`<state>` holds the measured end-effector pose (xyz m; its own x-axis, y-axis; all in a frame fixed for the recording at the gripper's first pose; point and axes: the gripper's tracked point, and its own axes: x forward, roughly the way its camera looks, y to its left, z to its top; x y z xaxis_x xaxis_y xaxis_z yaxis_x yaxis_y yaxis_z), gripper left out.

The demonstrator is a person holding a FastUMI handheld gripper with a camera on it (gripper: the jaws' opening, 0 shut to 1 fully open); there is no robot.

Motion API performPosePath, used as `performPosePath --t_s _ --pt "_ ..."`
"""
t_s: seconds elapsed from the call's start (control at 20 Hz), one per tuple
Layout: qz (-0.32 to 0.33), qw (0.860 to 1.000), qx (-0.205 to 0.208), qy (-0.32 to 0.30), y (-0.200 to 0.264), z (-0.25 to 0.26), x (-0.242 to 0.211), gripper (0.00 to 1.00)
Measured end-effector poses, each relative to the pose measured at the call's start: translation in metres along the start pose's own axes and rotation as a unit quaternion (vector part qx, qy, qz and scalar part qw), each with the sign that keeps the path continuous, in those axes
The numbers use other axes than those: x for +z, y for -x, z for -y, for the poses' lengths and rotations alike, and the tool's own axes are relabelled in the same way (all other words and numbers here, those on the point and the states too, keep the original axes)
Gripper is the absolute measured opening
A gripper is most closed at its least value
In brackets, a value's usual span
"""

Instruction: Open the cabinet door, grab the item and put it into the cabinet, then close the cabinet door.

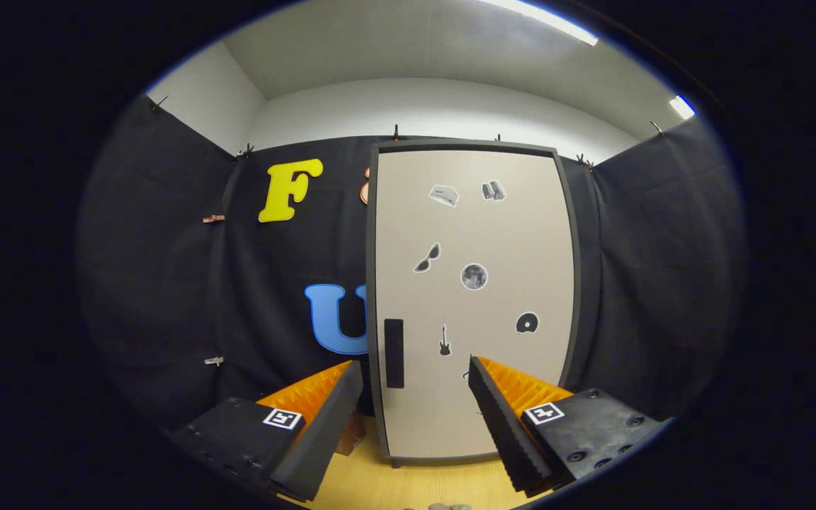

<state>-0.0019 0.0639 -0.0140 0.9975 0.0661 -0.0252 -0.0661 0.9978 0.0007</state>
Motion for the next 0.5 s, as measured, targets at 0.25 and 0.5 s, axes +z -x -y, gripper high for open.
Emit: performPosePath --t_s 0.25,0.5 --pt "-0.018 1.0 0.023 -0.003 -0.043 -0.019 -0.02 0.98" --pt "-0.03 0.999 0.037 -0.003 -0.097 -0.03 -0.044 0.98"
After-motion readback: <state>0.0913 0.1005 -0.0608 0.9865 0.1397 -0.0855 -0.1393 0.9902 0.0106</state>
